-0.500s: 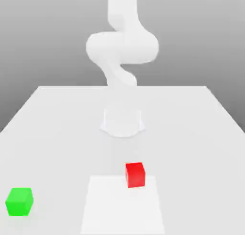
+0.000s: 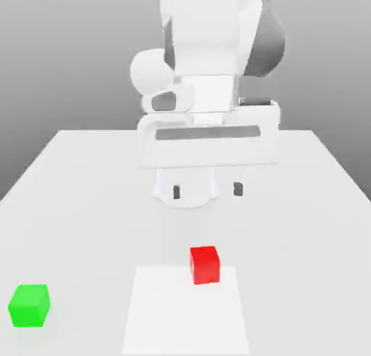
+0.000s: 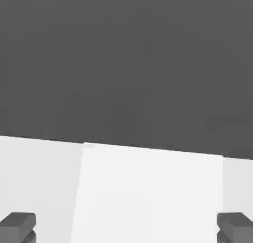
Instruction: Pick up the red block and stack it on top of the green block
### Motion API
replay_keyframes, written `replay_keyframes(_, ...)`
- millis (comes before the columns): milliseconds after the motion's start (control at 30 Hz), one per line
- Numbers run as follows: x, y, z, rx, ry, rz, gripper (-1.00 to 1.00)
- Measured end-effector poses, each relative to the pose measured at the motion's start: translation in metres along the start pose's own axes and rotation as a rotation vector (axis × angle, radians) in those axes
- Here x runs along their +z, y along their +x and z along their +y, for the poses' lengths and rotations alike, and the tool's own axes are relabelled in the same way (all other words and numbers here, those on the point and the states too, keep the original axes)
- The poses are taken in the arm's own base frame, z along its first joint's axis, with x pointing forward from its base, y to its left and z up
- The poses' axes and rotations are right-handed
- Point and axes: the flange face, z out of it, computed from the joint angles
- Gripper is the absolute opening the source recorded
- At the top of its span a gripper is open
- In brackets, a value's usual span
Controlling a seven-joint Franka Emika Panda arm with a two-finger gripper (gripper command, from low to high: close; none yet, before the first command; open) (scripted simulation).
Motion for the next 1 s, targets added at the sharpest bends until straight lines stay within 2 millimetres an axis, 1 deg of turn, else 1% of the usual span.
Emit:
replay_keyframes(100, 0.071, -0.032, 0.022, -0.024, -0.074, -0.079, 0.00)
replay_keyframes(167, 0.097, -0.040, 0.028, -0.029, -0.089, -0.095, 0.00)
replay_keyframes(267, 0.124, -0.045, 0.033, -0.030, -0.093, -0.100, 0.00)
replay_keyframes(300, 0.130, -0.047, 0.034, -0.030, -0.093, -0.100, -1.00)
replay_keyframes(467, 0.130, -0.047, 0.034, -0.030, -0.093, -0.100, -1.00)
replay_keyframes(500, 0.134, -0.048, 0.035, -0.031, -0.094, -0.100, -1.00)
replay_keyframes(533, 0.132, -0.047, 0.034, -0.030, -0.094, -0.101, -1.00)
replay_keyframes(600, 0.120, -0.045, 0.032, -0.030, -0.094, -0.101, -1.00)
replay_keyframes(800, 0.074, -0.040, 0.029, -0.027, -0.094, -0.100, -1.00)
replay_keyframes(833, 0.071, -0.029, 0.031, 0.014, -0.096, -0.100, -1.00)
replay_keyframes(900, 0.067, 0.005, 0.039, 0.131, -0.099, -0.097, -1.00)
replay_keyframes(1000, 0.062, 0.068, 0.074, 0.364, -0.108, -0.088, -1.00)
